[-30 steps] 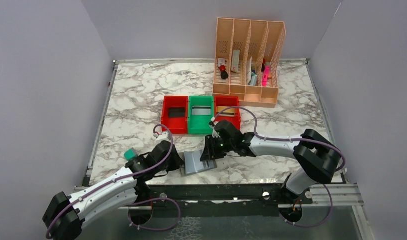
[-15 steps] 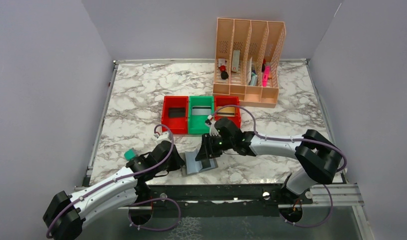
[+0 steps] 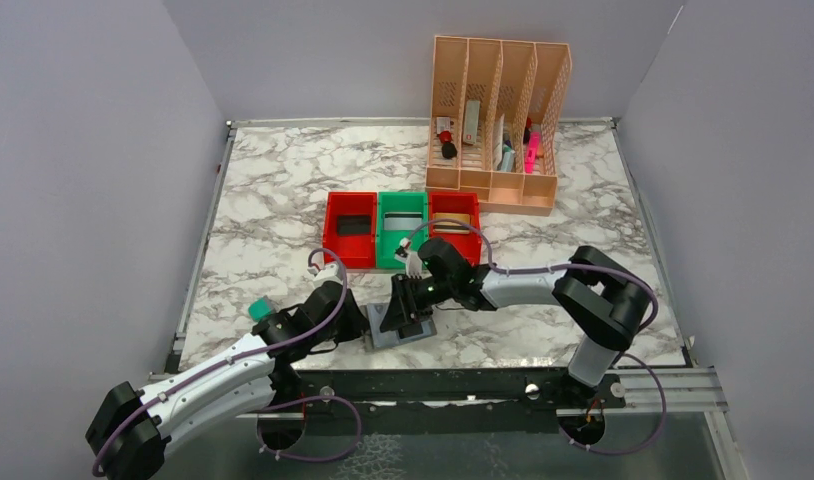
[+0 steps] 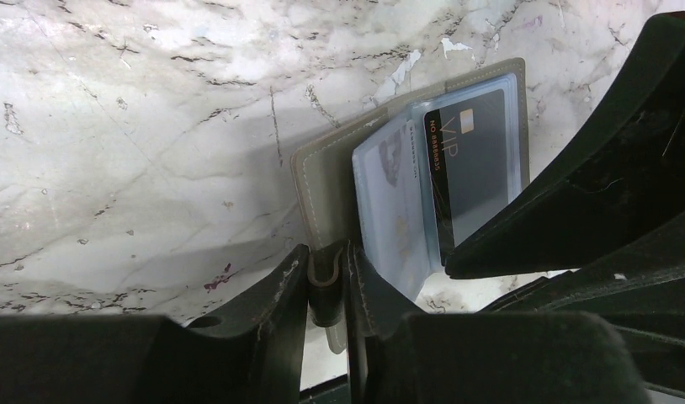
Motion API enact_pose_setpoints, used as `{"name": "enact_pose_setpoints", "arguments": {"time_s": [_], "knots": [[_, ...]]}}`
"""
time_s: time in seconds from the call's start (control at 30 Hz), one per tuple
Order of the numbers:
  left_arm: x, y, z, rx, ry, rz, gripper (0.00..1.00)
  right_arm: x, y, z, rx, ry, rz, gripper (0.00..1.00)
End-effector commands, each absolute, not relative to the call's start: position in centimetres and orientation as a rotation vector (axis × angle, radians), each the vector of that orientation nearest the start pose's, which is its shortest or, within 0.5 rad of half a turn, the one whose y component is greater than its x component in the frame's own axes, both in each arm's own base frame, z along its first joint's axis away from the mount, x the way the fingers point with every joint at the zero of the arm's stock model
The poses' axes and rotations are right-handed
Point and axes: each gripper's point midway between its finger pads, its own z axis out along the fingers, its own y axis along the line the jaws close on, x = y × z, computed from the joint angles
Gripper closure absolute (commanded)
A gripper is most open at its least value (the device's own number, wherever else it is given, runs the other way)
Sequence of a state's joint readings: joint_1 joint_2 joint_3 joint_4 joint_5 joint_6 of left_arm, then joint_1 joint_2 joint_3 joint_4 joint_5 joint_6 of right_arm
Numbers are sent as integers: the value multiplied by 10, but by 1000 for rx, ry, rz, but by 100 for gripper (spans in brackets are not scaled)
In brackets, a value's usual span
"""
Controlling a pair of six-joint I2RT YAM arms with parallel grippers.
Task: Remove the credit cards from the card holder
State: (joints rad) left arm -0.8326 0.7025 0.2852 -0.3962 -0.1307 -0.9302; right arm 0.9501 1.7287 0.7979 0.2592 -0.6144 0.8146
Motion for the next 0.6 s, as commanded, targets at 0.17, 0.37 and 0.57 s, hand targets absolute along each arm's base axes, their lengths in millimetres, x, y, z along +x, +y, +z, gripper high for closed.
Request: {"name": "enact_pose_setpoints", "arguments": {"time_s": [0.17,0.37,0.57], "knots": [[151,-177,62,-199,2435,-684,59,139,395,77,-593,2543,1393,57],[155,-167,72,-246,2415,-626,55,158,377,67,-466,2583,1160,59],[158,-156,87,-292,2375,-591,53,154,380,60,-489,2600,1193,62]]}}
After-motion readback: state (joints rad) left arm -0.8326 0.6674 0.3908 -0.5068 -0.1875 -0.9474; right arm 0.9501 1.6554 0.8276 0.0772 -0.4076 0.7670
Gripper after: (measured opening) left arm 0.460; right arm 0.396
